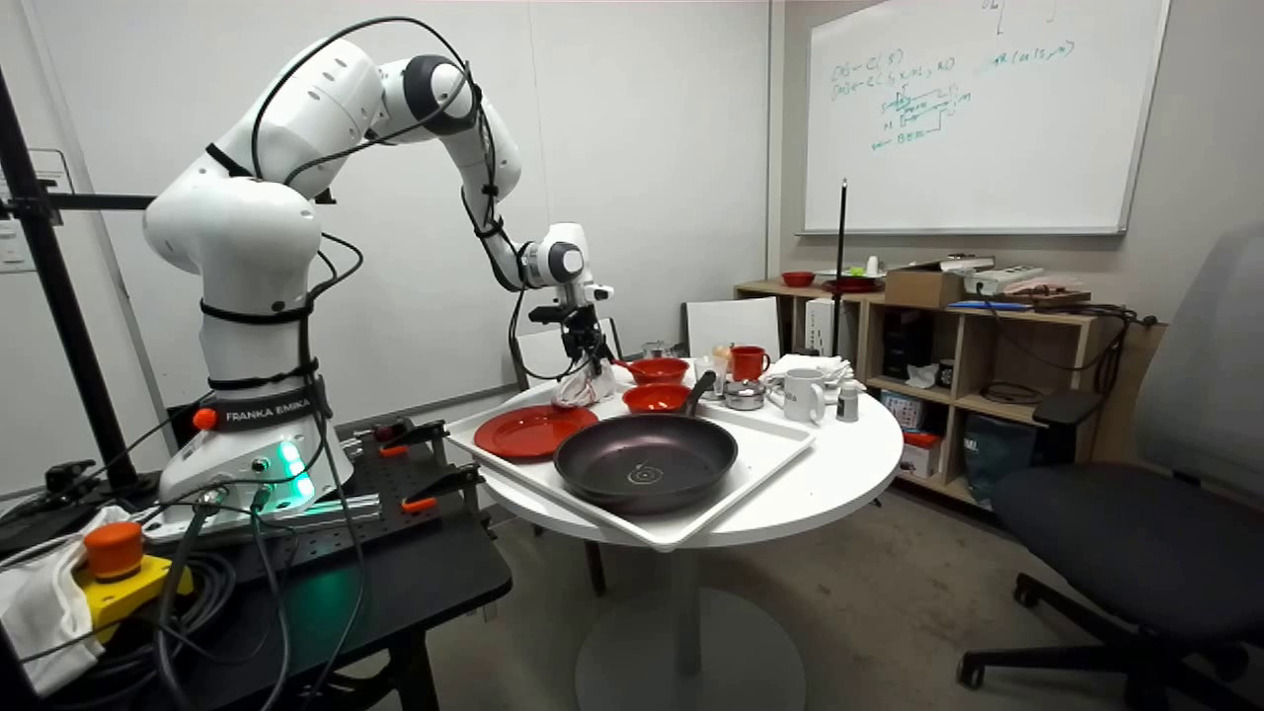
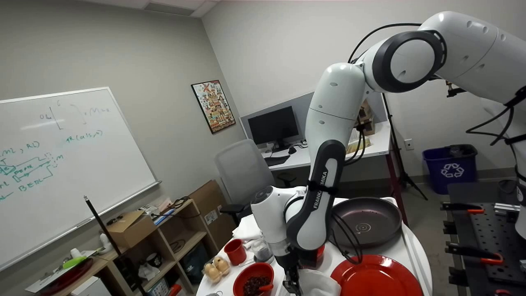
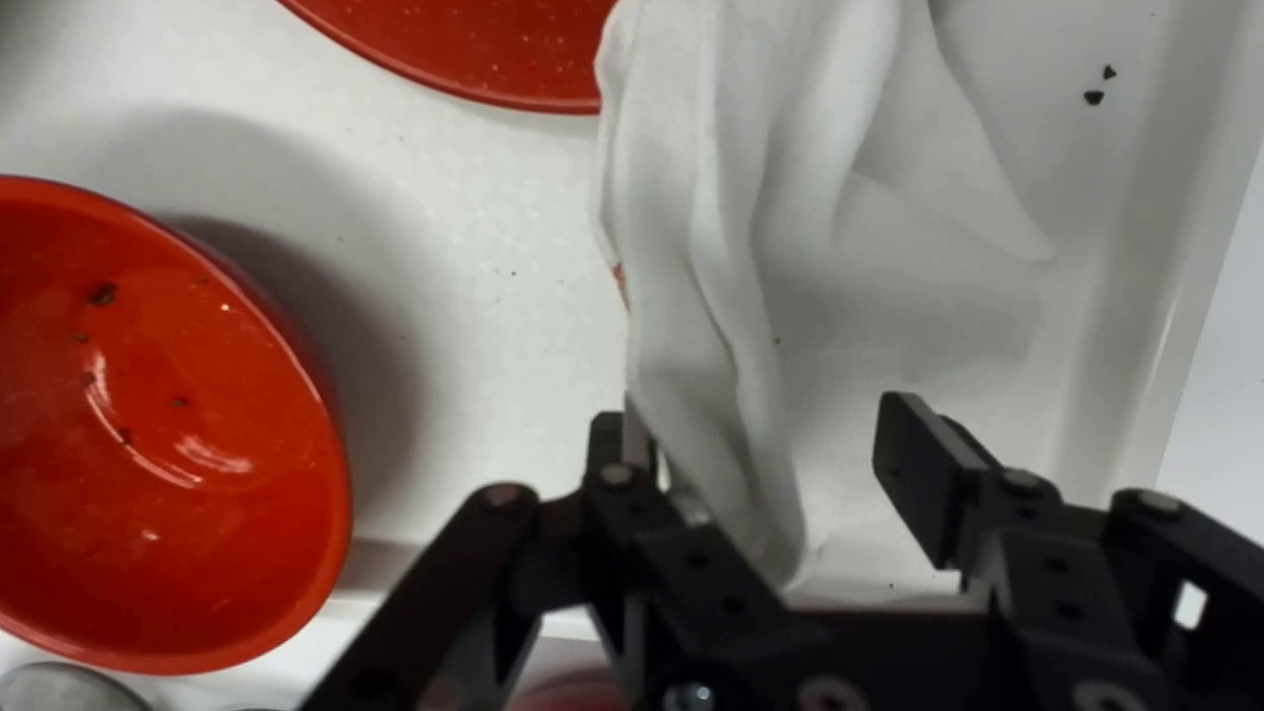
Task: Use the tea towel to wipe the pan
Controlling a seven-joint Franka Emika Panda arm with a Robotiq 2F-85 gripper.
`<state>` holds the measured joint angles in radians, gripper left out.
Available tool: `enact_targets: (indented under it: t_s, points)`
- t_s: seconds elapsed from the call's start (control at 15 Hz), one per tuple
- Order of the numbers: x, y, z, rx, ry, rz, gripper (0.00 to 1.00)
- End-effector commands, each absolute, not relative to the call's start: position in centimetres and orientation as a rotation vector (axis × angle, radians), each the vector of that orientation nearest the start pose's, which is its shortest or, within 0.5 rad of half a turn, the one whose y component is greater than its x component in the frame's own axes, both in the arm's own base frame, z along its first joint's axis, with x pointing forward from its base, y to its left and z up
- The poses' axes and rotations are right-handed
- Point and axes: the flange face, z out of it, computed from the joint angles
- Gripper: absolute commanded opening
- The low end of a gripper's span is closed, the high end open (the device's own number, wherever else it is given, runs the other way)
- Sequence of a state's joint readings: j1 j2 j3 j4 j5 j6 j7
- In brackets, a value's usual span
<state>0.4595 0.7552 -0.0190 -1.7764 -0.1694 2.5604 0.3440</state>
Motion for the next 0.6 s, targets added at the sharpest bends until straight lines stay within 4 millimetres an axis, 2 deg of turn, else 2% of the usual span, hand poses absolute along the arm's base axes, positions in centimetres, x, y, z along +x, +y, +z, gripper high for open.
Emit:
enact_targets:
  t_s: [0.0, 0.07, 0.13, 0.33, 0.53]
  points:
    - [59.1, 28.3, 14.1, -3.184, -0.379, -0.128, 0.92]
    - [59.1, 28.3, 14.2, -3.182, -0.377, -0.131, 0.98]
    - [59.1, 28.3, 14.3, -3.176, -0.377, -0.129, 1.0]
    - [58.9, 28.3, 14.8, -3.159, -0.381, -0.139, 1.0]
    - [58.6, 28.4, 16.3, -3.127, -0.379, -0.173, 1.0]
